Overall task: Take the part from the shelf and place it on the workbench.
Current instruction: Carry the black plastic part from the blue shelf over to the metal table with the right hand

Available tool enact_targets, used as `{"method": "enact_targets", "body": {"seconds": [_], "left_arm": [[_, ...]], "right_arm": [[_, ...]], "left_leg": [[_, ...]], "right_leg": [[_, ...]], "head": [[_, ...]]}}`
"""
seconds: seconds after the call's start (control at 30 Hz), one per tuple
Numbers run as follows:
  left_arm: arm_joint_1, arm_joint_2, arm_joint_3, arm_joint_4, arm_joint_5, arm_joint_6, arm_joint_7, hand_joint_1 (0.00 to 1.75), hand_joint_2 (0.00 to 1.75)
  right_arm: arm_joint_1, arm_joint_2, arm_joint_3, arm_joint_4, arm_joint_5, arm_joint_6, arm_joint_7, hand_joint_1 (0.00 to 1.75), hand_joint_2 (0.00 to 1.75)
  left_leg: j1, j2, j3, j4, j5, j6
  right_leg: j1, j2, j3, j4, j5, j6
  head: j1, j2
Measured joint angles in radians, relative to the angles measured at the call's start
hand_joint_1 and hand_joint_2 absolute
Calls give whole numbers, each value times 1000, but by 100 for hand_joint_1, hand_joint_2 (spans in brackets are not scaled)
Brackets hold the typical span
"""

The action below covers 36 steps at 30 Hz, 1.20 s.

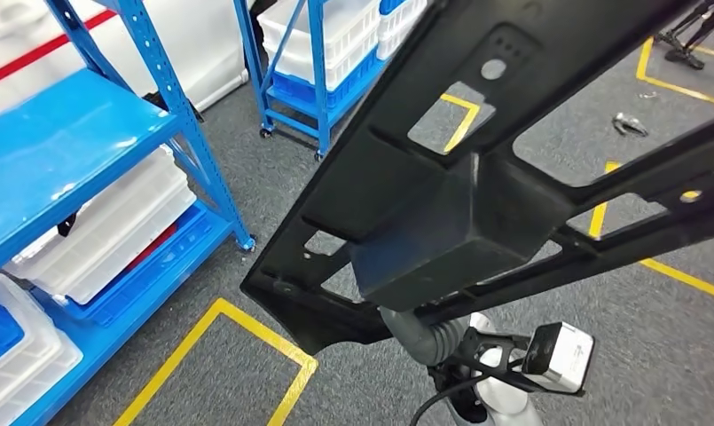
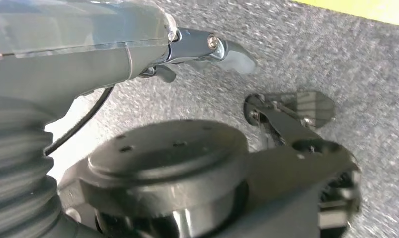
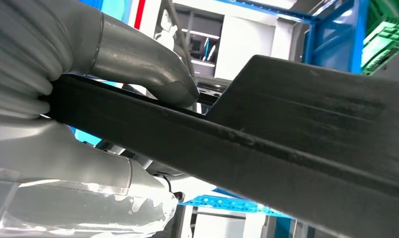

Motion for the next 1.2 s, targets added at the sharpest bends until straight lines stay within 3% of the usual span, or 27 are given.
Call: {"method": "enact_targets", "body": {"seconds": [0.07, 0.13, 0.2, 0.23, 0.3, 0.37, 0.43, 0.5, 0.57, 0.63, 0.67, 0.7, 0.73, 0.77, 0.8, 0.87, 0.9, 0.93, 1.0, 1.07, 1.1, 1.13, 1.2], "left_arm": [[-1, 0, -1, 0, 0, -2, 0, 0, 175], [0, 1, -1, 0, 2, -3, 3, 0, 175], [1, 2, 0, 0, 3, -3, 7, 0, 175], [1, 2, 0, 0, 4, -3, 7, 0, 175], [-1, 3, 0, 0, 4, -3, 8, 0, 175], [-2, 3, 0, 0, 4, -3, 8, 0, 175], [-2, 3, 0, 0, 4, -3, 8, 0, 175], [-3, 3, -1, 0, 4, -3, 8, 0, 175], [-3, 3, -1, 0, 4, -3, 8, 0, 175], [-2, 3, 0, 0, 6, -3, 7, 0, 175], [-2, 3, 0, 0, 6, -4, 6, 0, 175], [-3, 3, 0, 0, 7, -5, 5, 0, 175], [-4, 3, 0, 0, 7, -5, 4, 0, 175], [-4, 3, 0, 0, 6, -6, 3, 0, 175], [-3, 3, 0, 0, 6, -6, 3, 0, 175], [-2, 4, 0, 0, 6, -6, 3, 0, 175], [-1, 4, 0, 0, 6, -6, 2, 0, 175], [-1, 4, 0, 0, 6, -6, 2, 0, 175], [0, 4, 0, 0, 6, -6, 1, 0, 175], [0, 4, 0, 0, 5, -6, 0, 0, 175], [0, 4, 0, 0, 5, -6, 0, 0, 175], [0, 4, 0, 0, 5, -5, 0, 0, 175], [4, 5, 0, 0, 3, -2, 1, 0, 175]], "right_arm": [[2, -1, -3, -2, 0, -1, -1, 175, 175], [4, -1, -4, -3, 0, 0, -1, 175, 175], [8, -1, -4, -4, 0, 0, -1, 175, 175], [10, -1, -5, -3, 0, 1, -1, 175, 175], [12, -1, -5, -4, 0, 2, -1, 175, 175], [11, -1, -5, -4, 0, 2, -3, 175, 175], [11, -1, -5, -4, -1, 4, -8, 175, 175], [11, -1, -6, -5, -1, 5, -14, 175, 175], [11, 0, -6, -6, -1, 6, -17, 175, 175], [11, 0, -6, -6, -1, 7, -17, 175, 175], [12, 1, -6, -6, -1, 7, -17, 175, 175], [13, 1, -6, -6, -1, 7, -17, 175, 175], [14, 1, -6, -6, -1, 7, -17, 175, 175], [16, 1, -6, -6, -1, 7, -17, 175, 175], [16, 1, -6, -6, -1, 7, -18, 175, 175], [17, 1, -7, -6, -1, 7, -19, 175, 175], [17, 1, -7, -6, -1, 7, -19, 175, 175], [18, 1, -7, -7, 0, 7, -19, 175, 175], [21, 1, -9, -7, 0, 7, -19, 175, 175], [23, 0, -14, -7, 1, 7, -19, 175, 175], [24, 0, -16, -7, 1, 7, -19, 175, 175], [25, 0, -18, -7, 2, 7, -19, 175, 175], [27, -1, -19, -7, 4, 8, -21, 175, 175]], "left_leg": [[2, 26, -2, -10, 11, 15], [-1, 53, -8, -14, 17, 23], [-5, 84, -17, -10, 18, 25], [-5, 98, -20, -8, 19, 25], [-6, 121, -25, -2, 19, 24], [-9, 139, -27, 3, 18, 19], [-13, 153, -27, 5, 20, 9], [-13, 164, -28, 6, 20, -2], [-10, 136, -41, 39, -12, -12], [-7, 89, -81, 144, -85, -17], [-7, 77, -104, 210, -120, -18], [-7, 71, -119, 261, -142, -18], [-7, 68, -119, 280, -145, -18], [-6, 66, -102, 261, -130, -17], [-5, 61, -67, 206, -101, -16], [-1, 21, 7, 68, -54, -11], [0, 2, 28, 22, -42, -9], [-1, -12, 35, 2, -41, -6], [-3, -1, 33, -2, -32, 3], [-2, 23, 30, -9, -18, 16], [0, 36, 25, -13, -11, 22], [-1, 50, 19, -13, -7, 26], [-3, 79, 7, -12, -3, 28]], "right_leg": [[3, -34, -21, 37, -30, 9], [2, -85, -67, 144, -98, 16], [-2, -101, -105, 248, -144, 22], [-4, -104, -101, 255, -141, 24], [-6, -120, -36, 163, -93, 24], [1, -160, 36, 39, -59, 15], [9, -176, 55, -5, -55, 2], [9, -156, 49, -9, -45, -10], [4, -139, 43, -16, -32, -25], [2, -121, 33, -18, -21, -36], [3, -111, 26, -17, -16, -39], [4, -100, 19, -16, -12, -39], [5, -87, 13, -14, -7, -38], [5, -75, 8, -12, -3, -36], [4, -61, 3, -9, 0, -34], [4, -36, -8, -2, 7, -25], [4, -26, -14, 1, 12, -19], [3, -17, -21, 3, 18, -13], [0, -2, -30, 0, 30, 1], [1, -29, -42, 17, 14, 11], [1, -54, -56, 50, -14, 14], [0, -80, -77, 104, -52, 18], [-4, -99, -121, 227, -117, 26]], "head": [[5, 0], [10, 0], [11, 0], [11, 0], [11, 0], [10, 0], [10, 0], [10, 0], [9, 0], [8, 0], [8, 0], [8, 0], [8, 0], [8, 0], [8, 0], [8, 0], [8, 0], [8, 0], [9, 0], [10, 0], [12, 0], [13, 0], [15, 0]]}}
